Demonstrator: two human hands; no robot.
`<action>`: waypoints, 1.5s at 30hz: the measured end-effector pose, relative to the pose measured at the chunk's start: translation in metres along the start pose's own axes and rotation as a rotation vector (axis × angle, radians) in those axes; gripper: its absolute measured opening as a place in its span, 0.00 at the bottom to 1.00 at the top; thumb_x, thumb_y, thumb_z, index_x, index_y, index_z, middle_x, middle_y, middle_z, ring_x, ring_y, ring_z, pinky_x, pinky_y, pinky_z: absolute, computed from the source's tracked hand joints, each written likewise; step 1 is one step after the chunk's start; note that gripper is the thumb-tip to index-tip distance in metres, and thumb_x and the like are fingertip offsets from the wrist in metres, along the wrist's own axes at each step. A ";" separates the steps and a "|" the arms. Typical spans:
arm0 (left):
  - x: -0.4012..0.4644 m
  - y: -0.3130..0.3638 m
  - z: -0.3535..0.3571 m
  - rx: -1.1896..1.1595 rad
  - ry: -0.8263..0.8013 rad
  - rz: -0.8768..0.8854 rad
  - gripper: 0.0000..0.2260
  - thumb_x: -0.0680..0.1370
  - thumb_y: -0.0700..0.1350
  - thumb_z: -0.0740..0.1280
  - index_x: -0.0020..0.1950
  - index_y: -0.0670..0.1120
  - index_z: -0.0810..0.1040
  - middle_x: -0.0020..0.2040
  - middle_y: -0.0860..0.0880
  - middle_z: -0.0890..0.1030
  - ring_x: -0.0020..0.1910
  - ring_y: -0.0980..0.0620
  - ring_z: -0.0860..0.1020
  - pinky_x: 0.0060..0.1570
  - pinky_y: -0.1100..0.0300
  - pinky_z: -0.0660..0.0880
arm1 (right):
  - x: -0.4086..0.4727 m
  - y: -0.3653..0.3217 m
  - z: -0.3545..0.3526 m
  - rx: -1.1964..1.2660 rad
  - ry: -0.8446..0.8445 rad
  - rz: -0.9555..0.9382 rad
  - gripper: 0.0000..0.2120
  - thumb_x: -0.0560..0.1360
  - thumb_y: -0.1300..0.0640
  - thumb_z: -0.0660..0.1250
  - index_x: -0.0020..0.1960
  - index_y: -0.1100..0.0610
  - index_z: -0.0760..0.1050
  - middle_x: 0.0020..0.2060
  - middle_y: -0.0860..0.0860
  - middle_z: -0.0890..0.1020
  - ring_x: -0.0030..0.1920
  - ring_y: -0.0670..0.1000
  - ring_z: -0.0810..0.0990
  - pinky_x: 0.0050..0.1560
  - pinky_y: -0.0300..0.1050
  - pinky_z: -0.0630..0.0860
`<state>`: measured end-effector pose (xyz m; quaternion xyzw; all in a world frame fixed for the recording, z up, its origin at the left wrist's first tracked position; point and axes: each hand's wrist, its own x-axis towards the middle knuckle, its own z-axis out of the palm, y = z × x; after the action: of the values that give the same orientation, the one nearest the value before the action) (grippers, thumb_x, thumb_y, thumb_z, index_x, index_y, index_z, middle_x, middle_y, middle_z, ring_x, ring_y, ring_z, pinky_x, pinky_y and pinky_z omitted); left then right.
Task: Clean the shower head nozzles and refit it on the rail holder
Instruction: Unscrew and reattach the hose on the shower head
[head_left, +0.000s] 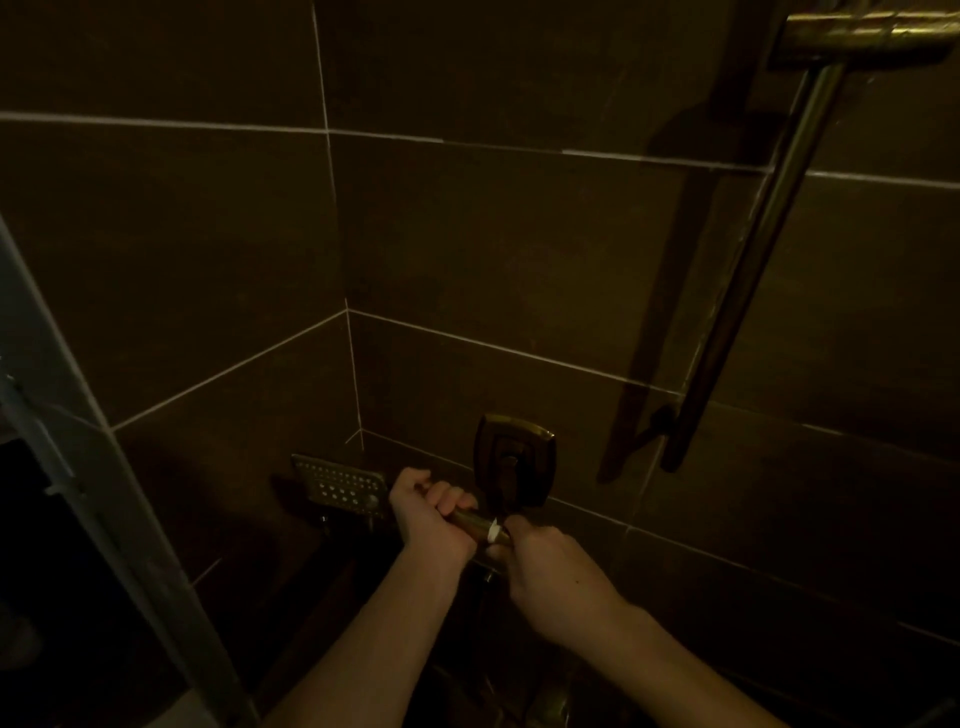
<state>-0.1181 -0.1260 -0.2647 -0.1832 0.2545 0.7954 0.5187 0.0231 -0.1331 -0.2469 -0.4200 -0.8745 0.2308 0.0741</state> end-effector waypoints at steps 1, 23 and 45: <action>-0.001 0.000 -0.003 0.000 -0.034 -0.009 0.13 0.73 0.40 0.65 0.31 0.50 0.65 0.24 0.56 0.63 0.19 0.57 0.59 0.25 0.63 0.59 | 0.000 0.001 0.000 0.162 -0.050 0.051 0.10 0.81 0.47 0.59 0.56 0.50 0.74 0.40 0.46 0.79 0.34 0.44 0.76 0.32 0.40 0.71; -0.014 0.012 0.004 0.597 -0.121 0.192 0.24 0.79 0.64 0.63 0.53 0.43 0.80 0.36 0.48 0.81 0.34 0.52 0.80 0.31 0.57 0.79 | -0.012 -0.016 0.018 1.145 -0.159 0.375 0.18 0.82 0.44 0.56 0.53 0.58 0.76 0.28 0.47 0.70 0.27 0.45 0.67 0.26 0.38 0.63; -0.037 0.007 0.014 0.764 -0.423 0.163 0.13 0.84 0.50 0.62 0.56 0.41 0.77 0.44 0.44 0.79 0.38 0.49 0.80 0.39 0.48 0.82 | -0.027 -0.016 0.024 1.924 -0.259 0.330 0.16 0.80 0.46 0.60 0.52 0.59 0.73 0.29 0.47 0.64 0.24 0.43 0.59 0.21 0.36 0.55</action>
<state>-0.1107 -0.1469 -0.2316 0.2091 0.4322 0.7026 0.5253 0.0213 -0.1712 -0.2592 -0.2690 -0.2455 0.8957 0.2550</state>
